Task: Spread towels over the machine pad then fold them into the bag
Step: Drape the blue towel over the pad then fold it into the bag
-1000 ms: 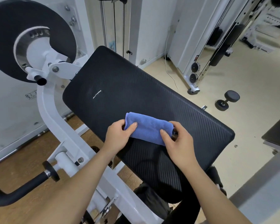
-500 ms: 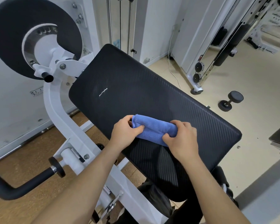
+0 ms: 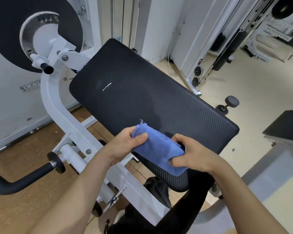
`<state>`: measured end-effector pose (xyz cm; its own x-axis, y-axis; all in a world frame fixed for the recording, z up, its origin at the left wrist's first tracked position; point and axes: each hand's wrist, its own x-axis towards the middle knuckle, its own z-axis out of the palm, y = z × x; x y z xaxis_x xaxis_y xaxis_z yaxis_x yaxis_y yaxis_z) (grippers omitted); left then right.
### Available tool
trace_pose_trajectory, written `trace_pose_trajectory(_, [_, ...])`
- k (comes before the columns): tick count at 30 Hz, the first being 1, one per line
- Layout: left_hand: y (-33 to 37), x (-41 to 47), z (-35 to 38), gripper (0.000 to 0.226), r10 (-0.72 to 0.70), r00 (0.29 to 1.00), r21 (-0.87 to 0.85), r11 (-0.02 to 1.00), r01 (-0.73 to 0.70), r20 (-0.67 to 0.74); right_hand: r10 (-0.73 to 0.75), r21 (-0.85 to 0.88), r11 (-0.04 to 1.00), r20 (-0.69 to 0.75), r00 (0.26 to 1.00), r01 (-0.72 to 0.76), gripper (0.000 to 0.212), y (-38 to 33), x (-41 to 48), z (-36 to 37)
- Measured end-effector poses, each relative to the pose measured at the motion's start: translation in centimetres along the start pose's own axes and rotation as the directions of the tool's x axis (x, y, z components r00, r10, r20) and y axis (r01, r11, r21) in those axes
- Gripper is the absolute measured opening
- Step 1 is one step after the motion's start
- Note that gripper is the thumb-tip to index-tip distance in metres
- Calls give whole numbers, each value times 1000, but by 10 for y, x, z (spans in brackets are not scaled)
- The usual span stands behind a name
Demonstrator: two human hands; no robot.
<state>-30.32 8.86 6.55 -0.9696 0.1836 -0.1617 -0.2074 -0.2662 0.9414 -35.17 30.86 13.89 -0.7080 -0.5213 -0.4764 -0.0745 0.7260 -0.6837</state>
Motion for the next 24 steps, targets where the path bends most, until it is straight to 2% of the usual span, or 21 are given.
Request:
trace_pose_trajectory(2, [1, -8, 16, 25, 13, 988, -15, 1000, -16, -151, -2, 109, 994, -15, 1000, 4, 33, -1, -15, 5])
trace_pose_trajectory(6, [-5, -26, 42, 19, 85, 944, 23, 996, -82, -320, 13, 334, 943, -48, 999, 4, 49, 1, -44, 20])
trace_pose_trajectory(10, [-5, -53, 67, 12, 179, 918, 114, 982, -147, -354, 44, 549, 834, 39, 998, -58, 38, 8, -78, 42])
trace_pose_trajectory(13, [-14, -78, 87, 11, 169, 928, 205, 973, -104, -332, 88, 643, 754, 109, 990, -138, 35, 24, -109, 58])
trace_pose_trajectory(17, [-49, -120, 118, 17, 103, 922, 338, 941, 32, -374, 10, 630, 762, 217, 976, -148, 44, 59, -151, 83])
trace_pose_trajectory(19, [-74, -144, 134, 17, 87, 914, 353, 934, 64, -397, -12, 582, 805, 214, 977, -117, 44, 80, -174, 101])
trace_pose_trajectory(22, [-116, -176, 151, 20, 59, 916, 377, 920, 104, -397, -36, 364, 931, 57, 998, 13, 40, 109, -204, 132])
trace_pose_trajectory(24, [-145, -190, 154, 22, -32, 874, 313, 927, 208, -485, -26, 218, 975, -69, 997, 40, 39, 126, -220, 152])
